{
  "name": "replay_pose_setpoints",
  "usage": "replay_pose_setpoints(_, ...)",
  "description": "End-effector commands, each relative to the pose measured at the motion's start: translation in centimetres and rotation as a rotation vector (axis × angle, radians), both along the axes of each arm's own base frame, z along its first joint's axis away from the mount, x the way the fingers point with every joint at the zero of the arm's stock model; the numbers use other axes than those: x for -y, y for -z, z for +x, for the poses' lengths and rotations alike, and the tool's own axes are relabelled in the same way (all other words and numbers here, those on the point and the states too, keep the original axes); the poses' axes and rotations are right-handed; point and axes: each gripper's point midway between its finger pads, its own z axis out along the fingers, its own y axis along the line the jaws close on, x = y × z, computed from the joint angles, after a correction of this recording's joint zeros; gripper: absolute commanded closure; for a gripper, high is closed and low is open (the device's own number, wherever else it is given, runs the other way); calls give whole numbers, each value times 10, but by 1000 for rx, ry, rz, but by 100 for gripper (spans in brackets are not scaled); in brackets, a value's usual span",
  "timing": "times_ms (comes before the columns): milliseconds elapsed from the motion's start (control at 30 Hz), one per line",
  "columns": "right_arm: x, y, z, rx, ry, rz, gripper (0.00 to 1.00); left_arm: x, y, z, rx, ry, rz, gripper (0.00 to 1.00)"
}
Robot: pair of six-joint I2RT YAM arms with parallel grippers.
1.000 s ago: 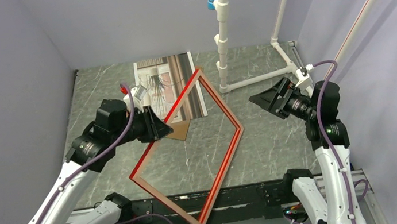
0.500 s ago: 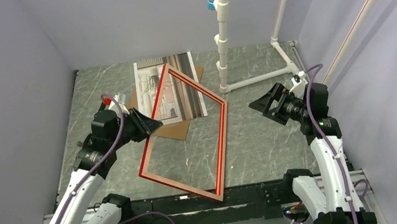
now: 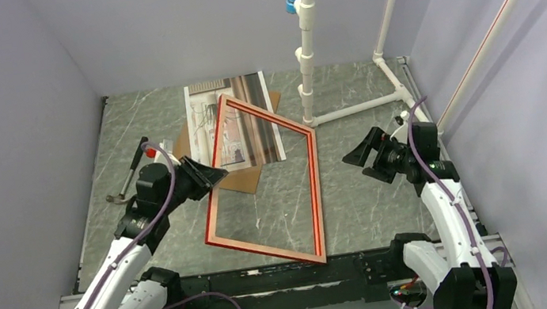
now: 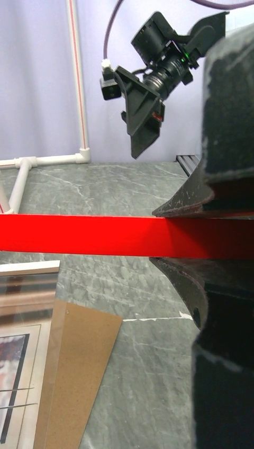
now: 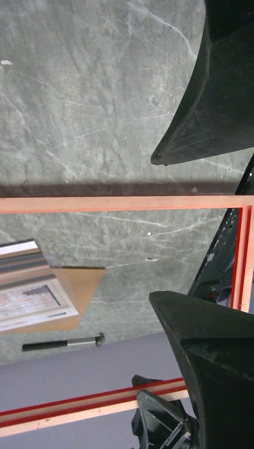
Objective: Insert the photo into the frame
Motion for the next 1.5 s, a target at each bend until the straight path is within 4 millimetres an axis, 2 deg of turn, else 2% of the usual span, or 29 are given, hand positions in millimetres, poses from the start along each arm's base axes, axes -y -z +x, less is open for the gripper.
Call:
replay_pose_setpoints(0, 2, 9, 2, 1, -8, -48, 11, -3, -1, 9, 24, -74, -68, 100)
replay_pose_setpoints(300, 0, 21, 1, -29, -12, -79, 17, 17, 19, 8, 0, -64, -31, 100)
replay_pose_setpoints(500, 3, 27, -1, -43, -9, -110, 18, 38, 30, 4, -15, -65, -44, 100)
replay_pose_setpoints(667, 4, 30, -2, -48, -9, -120, 18, 45, 41, 7, -33, -122, -59, 100)
replay_pose_setpoints(967, 3, 29, -3, -45, -15, -124, 18, 66, 52, 10, -44, -131, -43, 100)
replay_pose_setpoints(1233, 3, 28, -3, -39, -17, -123, 18, 82, 72, 12, -94, -160, -33, 100)
replay_pose_setpoints(1467, 5, 28, -1, -36, -9, -135, 18, 109, 89, 11, -158, -116, 13, 100)
